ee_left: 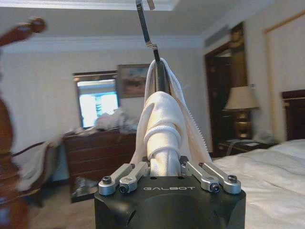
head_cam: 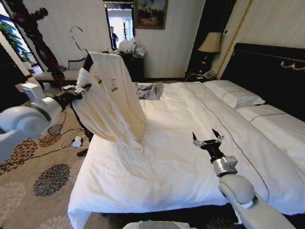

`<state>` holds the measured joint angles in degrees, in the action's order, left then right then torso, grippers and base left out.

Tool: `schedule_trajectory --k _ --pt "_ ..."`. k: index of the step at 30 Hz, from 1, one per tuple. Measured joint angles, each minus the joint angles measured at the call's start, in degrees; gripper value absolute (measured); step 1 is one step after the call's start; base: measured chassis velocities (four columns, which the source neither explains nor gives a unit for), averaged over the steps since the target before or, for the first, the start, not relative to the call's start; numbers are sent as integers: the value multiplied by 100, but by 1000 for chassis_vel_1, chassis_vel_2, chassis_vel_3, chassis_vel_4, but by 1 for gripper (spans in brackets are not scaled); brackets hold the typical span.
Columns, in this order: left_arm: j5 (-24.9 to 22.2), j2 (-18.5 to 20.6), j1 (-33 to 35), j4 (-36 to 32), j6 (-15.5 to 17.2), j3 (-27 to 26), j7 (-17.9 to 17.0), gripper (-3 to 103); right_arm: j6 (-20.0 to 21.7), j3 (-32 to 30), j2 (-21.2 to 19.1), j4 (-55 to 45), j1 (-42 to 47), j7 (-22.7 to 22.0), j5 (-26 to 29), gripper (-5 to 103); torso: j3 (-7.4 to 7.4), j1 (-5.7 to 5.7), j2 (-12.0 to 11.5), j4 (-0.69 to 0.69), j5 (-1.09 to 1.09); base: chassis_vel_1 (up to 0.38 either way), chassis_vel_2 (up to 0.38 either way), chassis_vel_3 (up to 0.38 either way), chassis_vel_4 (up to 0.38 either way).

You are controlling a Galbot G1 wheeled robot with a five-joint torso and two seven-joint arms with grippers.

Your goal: Pick up the clothes from the bed and hang them on the clothes hanger.

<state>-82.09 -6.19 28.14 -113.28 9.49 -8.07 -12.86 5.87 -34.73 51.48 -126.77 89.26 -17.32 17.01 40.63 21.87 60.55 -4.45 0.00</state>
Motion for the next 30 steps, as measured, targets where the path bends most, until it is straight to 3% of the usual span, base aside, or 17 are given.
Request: schedule_trajectory --k 3,12,20,30 --pt "-390 85 -44 -41 245 -184 -384 19 -46 -18 90 -20 152 50 -203 100 0 0 -1 0 1 0 0 0 0" --pt "-1210 122 -188 240 820 -543 -877 19 -92 12 254 -66 336 86 -472 100 0 1 -1 0 0 0 0 0 0" --pt "-1502 174 -234 564 1238 -706 -782 19 -146 110 375 -67 445 115 -730 100 0 1 -1 0 0 0 0 0 0" --pt "-2025 591 -560 1073 1659 -885 -603 19 -148 469 374 16 266 108 -779 100 0 1 -1 1 2 0 0 0 0"
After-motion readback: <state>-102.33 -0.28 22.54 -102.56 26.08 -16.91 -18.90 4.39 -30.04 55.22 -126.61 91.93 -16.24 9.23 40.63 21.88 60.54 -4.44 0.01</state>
